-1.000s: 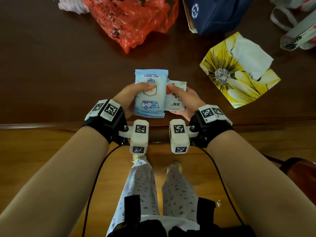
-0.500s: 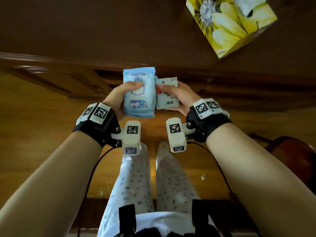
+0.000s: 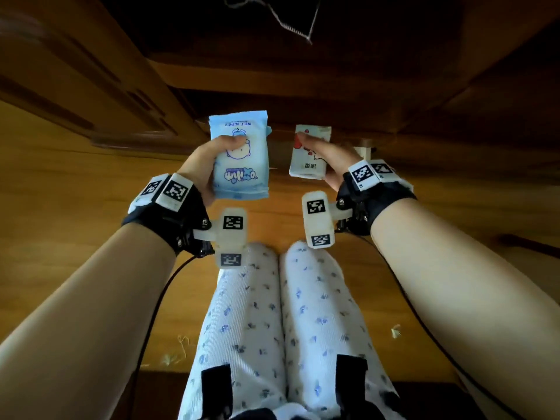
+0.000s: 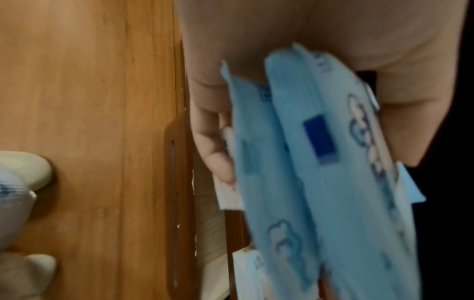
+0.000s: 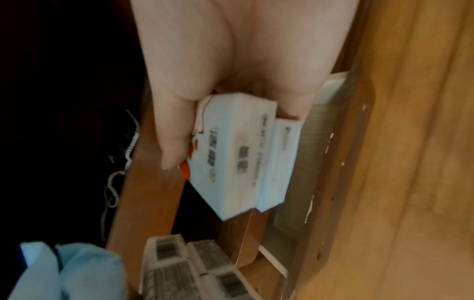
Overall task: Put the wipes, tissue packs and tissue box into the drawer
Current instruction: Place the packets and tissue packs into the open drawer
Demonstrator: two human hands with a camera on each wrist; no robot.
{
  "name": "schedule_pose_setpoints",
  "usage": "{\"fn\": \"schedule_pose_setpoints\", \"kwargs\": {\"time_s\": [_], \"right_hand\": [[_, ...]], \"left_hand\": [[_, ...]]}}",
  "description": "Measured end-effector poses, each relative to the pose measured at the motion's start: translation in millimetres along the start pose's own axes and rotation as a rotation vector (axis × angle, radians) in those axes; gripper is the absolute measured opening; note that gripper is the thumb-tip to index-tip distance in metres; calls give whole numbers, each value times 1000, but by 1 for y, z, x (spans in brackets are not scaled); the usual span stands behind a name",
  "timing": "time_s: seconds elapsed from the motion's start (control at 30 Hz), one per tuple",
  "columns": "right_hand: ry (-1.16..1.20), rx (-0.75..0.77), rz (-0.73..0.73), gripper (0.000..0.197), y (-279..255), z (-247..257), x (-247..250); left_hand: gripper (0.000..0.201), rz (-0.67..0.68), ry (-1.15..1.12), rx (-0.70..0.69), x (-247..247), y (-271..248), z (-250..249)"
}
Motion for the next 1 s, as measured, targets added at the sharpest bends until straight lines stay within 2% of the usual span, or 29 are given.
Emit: {"fn": "schedule_pose_setpoints", "kwargs": {"time_s": [0.1,0.27,0.33,0.5,0.67,0.8,1.0], "right_hand": [[-130,66,62,38,63,-17,-4],[-239,166,184,9,160,-49,-2],[-256,169,230,5,183,-69,-1],[-346,179,151,8,202,-99,-9],[-397,225,110,10,202,-102,-13],[-400,55,225,14,190,-123,-10],[-631,-229,360,28,181,-159,-18]], "left_hand": [[26,80,72,-6,16,60,23],[32,188,96,-125,60,154,64],[41,231,116,-176,78,177,82],[40,284,131,-219,89,195,97],[19,270,255,-217,80,192,96],[22,261,253,-121,83,178,105],[32,226,151,69,108,164,141]]}}
Point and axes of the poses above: each hand's wrist, its own y-axis towards the middle knuckle, its own x-axis out of the back of the hand, z = x × y, the point moved 2 cm from there along y, towards the middle knuckle, and after that the axes turned 3 degrees about -y, right-handed, at the moved point
